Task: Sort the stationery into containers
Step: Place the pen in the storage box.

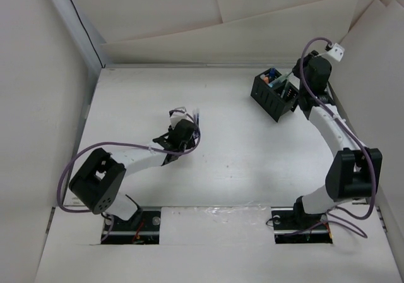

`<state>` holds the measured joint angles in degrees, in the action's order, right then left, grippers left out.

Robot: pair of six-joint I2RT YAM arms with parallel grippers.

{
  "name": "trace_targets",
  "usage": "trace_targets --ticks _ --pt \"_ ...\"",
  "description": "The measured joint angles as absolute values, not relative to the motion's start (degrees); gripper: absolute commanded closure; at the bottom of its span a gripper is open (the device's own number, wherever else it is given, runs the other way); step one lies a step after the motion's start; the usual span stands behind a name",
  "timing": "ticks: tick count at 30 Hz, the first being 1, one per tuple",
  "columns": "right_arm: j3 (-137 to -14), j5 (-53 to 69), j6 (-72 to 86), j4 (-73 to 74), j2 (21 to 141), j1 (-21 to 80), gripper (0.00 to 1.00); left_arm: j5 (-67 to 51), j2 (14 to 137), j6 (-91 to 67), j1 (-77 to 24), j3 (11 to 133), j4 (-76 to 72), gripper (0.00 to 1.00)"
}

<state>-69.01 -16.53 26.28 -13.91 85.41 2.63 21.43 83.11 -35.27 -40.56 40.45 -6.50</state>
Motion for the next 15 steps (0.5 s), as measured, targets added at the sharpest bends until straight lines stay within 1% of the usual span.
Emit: trace_targets --ticks 5,10,13,14,15 --pt "-71.16 -26.65 22.39 -11.81 90.85 2.63 0.92 23.77 86.41 -35.48 -40.56 43.7 -5.85 0.7" --pt "-71.16 -31.38 21.12 -8.93 95.02 2.68 0.92 24.45 88.71 -35.59 -40.1 44.95 -5.63 0.7" --pt "-71.16 -33.56 21.08 -8.8 95.98 3.03 0.8 24.03 89.56 -35.64 -39.24 45.1 -5.67 0.7" --pt "-71.16 -34.22 21.15 -8.8 96.12 3.27 0.75 23.9 89.73 -35.64 -39.0 45.1 -5.69 0.67" --pt "-71.16 -34.76 21.15 -8.75 96.14 3.62 0.65 23.83 89.86 -35.66 -38.81 45.1 -5.72 0.67"
